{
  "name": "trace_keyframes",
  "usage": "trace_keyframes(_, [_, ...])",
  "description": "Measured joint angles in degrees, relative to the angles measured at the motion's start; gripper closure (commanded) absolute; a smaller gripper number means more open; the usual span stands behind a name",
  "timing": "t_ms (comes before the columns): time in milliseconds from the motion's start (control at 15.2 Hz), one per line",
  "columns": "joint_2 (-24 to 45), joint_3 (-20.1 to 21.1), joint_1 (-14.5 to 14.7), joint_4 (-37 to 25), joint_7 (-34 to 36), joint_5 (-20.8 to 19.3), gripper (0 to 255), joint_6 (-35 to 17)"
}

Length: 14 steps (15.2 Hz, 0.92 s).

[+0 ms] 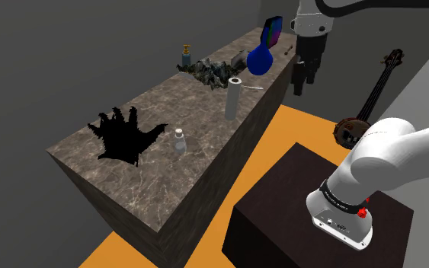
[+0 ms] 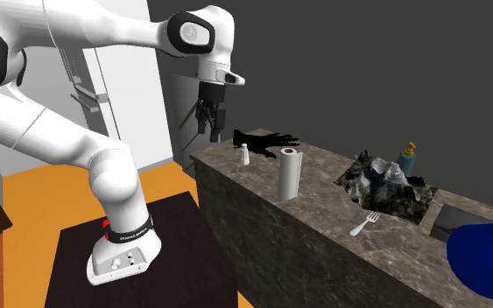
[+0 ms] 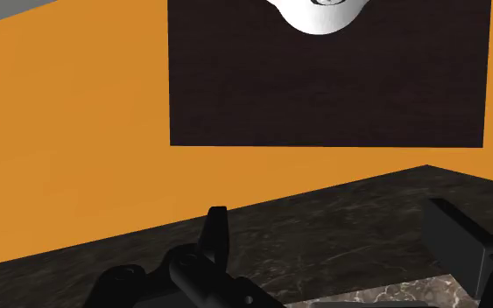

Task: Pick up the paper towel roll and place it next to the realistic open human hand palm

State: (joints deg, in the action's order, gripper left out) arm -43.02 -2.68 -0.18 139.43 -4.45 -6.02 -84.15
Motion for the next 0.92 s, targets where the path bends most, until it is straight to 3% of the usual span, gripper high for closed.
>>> trace_keyframes(264, [5.4,-0.2,0.0,-2.4,0.5,0.2,0,-2.7])
trace_keyframes(924, [29.5,-1.6,-0.4,-17.6,1.3,1.2,0,-10.4])
